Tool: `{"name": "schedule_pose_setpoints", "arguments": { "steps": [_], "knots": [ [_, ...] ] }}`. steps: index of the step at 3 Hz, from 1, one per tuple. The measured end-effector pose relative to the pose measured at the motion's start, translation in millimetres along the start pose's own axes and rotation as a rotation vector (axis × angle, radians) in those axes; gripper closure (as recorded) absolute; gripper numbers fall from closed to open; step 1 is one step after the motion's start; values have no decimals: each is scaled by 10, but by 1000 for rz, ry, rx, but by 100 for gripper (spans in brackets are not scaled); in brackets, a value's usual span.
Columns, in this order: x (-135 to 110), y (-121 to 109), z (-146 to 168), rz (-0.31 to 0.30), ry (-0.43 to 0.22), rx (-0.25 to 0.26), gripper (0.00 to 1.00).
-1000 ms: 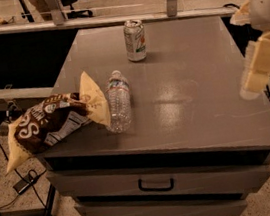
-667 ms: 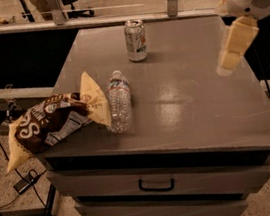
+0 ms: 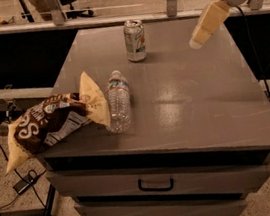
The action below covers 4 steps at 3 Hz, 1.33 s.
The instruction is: Move 7up can near brown chip bag
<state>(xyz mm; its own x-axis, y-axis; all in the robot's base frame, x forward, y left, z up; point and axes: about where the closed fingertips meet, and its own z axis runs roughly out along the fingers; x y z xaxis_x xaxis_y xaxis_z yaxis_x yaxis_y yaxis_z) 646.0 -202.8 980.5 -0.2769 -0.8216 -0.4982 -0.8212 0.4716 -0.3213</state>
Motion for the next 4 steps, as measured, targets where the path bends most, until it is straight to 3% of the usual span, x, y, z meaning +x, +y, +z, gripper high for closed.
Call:
{"name": "schedule_pose_setpoints", "arguments": {
  "steps": [1,2,3,4],
  "knots": [
    [-126,-159,50,23,-48,62,0],
    [-127,-159,51,23,-48,62,0],
    [-289,-166,185,50,-148,9,0],
    [-716,-148,397,99,-320,-83,0]
  ]
}}
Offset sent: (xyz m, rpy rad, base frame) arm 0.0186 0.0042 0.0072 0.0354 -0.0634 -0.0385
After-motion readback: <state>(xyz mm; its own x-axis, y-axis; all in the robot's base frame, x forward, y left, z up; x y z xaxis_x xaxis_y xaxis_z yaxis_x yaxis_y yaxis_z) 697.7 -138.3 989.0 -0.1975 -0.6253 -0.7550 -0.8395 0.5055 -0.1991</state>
